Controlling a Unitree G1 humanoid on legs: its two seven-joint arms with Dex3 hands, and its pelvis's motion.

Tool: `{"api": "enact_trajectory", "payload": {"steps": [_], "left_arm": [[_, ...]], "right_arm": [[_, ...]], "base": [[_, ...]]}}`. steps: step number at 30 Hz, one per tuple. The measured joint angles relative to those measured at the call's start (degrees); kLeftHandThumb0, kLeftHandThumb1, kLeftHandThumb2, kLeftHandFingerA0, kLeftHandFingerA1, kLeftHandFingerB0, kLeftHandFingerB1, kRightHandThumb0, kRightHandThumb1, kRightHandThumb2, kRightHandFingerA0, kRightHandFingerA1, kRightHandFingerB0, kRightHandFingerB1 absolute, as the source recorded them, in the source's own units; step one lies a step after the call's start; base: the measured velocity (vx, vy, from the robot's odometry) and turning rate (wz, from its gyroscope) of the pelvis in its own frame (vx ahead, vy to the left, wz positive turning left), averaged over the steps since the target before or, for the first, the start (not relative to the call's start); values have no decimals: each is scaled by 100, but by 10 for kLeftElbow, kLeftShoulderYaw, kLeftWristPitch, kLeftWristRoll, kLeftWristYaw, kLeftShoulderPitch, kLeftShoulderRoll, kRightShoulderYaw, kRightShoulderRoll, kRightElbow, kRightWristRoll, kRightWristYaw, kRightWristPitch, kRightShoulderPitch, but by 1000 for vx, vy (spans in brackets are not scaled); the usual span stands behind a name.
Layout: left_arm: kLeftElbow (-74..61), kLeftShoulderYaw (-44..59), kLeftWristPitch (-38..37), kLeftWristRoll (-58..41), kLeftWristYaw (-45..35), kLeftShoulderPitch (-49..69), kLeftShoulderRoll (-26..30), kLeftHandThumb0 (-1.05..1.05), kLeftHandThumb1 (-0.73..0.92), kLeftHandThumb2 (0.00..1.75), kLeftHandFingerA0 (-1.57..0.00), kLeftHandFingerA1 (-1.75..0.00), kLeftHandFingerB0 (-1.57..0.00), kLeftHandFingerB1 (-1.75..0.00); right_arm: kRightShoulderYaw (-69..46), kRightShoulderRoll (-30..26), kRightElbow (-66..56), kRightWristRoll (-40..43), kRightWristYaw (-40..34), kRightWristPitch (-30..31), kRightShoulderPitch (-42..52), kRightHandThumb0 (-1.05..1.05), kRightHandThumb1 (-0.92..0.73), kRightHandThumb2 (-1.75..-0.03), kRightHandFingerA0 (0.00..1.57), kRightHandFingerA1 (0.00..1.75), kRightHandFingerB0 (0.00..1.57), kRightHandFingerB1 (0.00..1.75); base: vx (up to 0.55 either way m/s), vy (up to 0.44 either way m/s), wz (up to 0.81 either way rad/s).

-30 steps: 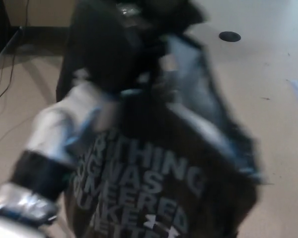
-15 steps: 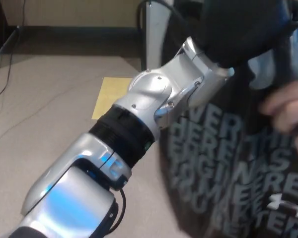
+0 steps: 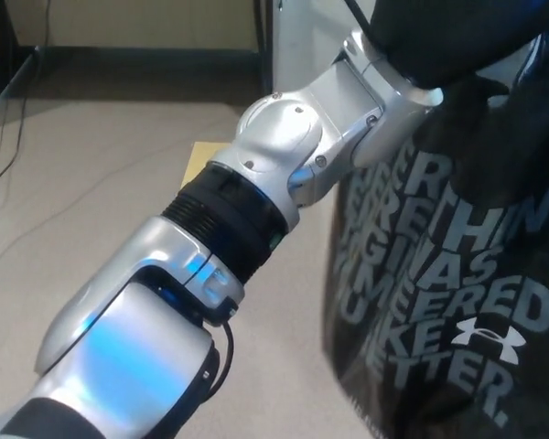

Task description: A person is holding a plastic bag and the robot extends its left hand to grab the bag by hooking its thumb into the holes at the top and brings its hand down by its side. Then it extends its arm again to hand the plastic bag back to the person.

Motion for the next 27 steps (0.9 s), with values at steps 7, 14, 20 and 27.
{"api": "enact_trajectory", "payload": {"steps": [7,14,20,27], "left_arm": [[-20,1,1,-11,-7,-2,1,-84,50,84,0,0,0,-6],[-69,8,17,-20,-67,14,-5,-98,50,58,0,0,0,0],[-114,11,37,-27,-125,26,-6,-101,42,68,0,0,0,0],[-157,15,65,-31,-185,36,-6,-99,45,66,0,0,0,0]], "right_arm": [[0,0,-5,0,0,2,1,-53,-79,-64,57,49,62,42],[0,0,-5,-1,1,2,1,-53,-79,-64,57,49,61,43],[0,0,-5,-1,1,2,1,-53,-79,-64,57,50,62,43],[1,0,-5,-1,1,2,1,-54,-79,-64,58,48,62,42]], "base": [[0,0,0],[0,0,0],[0,0,0],[0,0,0]]}}
